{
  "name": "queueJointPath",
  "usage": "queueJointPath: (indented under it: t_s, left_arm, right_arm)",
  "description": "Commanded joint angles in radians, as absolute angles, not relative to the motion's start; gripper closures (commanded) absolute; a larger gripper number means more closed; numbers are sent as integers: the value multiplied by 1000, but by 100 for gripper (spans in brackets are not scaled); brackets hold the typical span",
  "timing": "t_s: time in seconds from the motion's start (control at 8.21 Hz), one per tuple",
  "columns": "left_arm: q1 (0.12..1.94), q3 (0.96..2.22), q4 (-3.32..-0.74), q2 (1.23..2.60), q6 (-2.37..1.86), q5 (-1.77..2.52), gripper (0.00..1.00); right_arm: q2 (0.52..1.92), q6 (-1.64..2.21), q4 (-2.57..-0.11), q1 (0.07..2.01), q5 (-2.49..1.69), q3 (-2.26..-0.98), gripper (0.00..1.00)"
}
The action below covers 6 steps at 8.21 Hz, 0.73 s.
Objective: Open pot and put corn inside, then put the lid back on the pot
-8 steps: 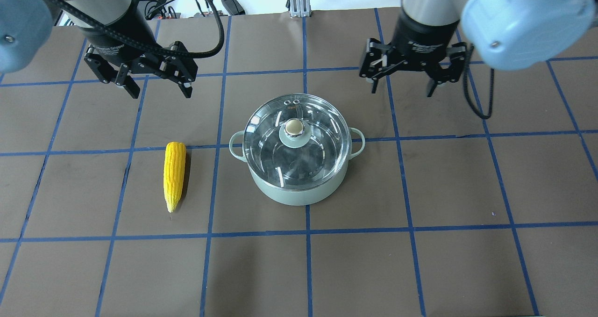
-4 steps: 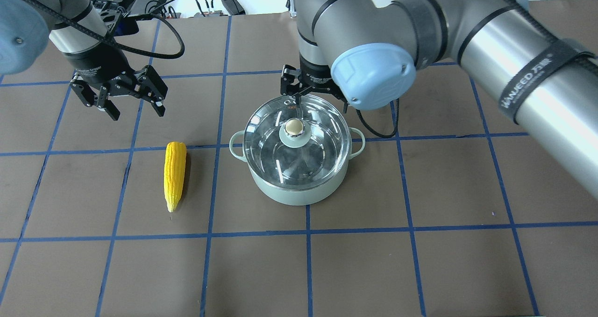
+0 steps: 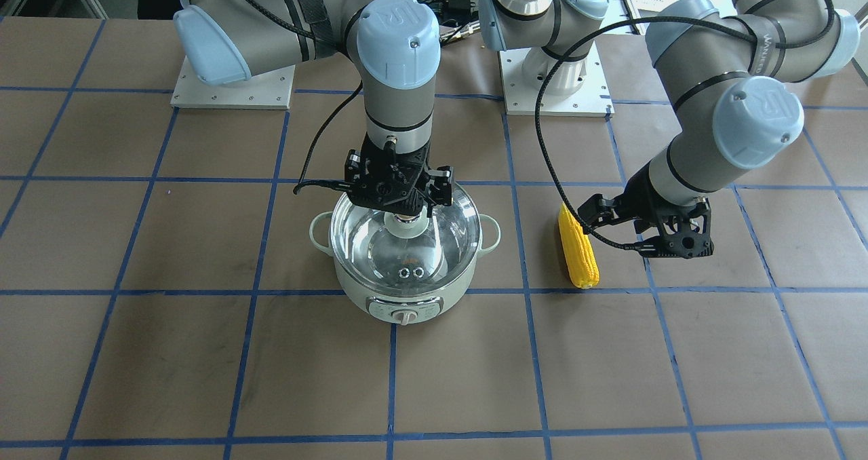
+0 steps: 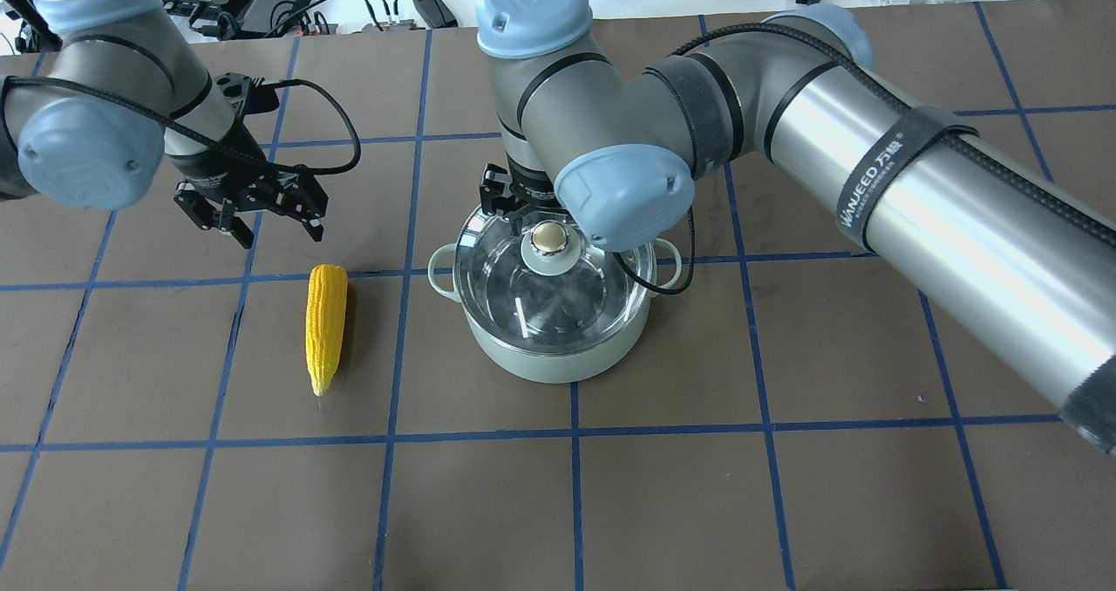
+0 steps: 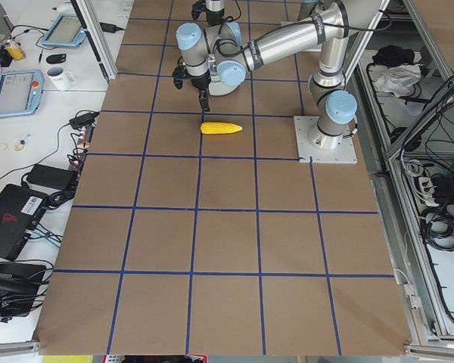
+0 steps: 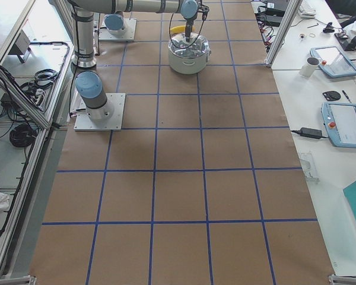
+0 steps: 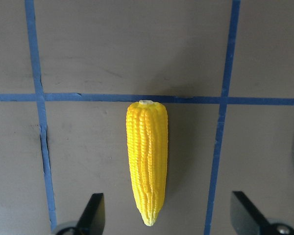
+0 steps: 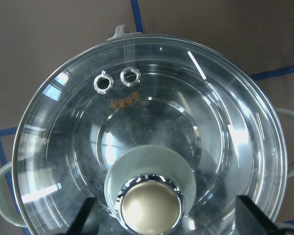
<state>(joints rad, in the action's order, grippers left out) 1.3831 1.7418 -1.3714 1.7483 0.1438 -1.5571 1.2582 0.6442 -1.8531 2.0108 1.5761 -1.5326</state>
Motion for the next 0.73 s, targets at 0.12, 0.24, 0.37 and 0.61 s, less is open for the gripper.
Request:
queueJointPath:
  t_s: [0.12, 0.24, 0.37, 0.61]
  left_arm:
    - [1355, 1881, -1180, 1789, 141, -1557, 4]
    - [1355, 1887, -1177, 1807, 137, -1554, 4]
    - [1355, 1888, -1104, 1857, 129, -1555, 4]
    - [1355, 1908, -1060, 1888, 129, -1554, 4]
  right_arm:
    - [1243, 640, -1855, 2014, 1575, -1537, 30]
    - [1241, 634, -1855, 2014, 1577, -1537, 37]
    - [1239, 638, -1855, 2014, 1577, -1537, 43]
    - [1238, 638, -1855, 2014, 1575, -1537, 53]
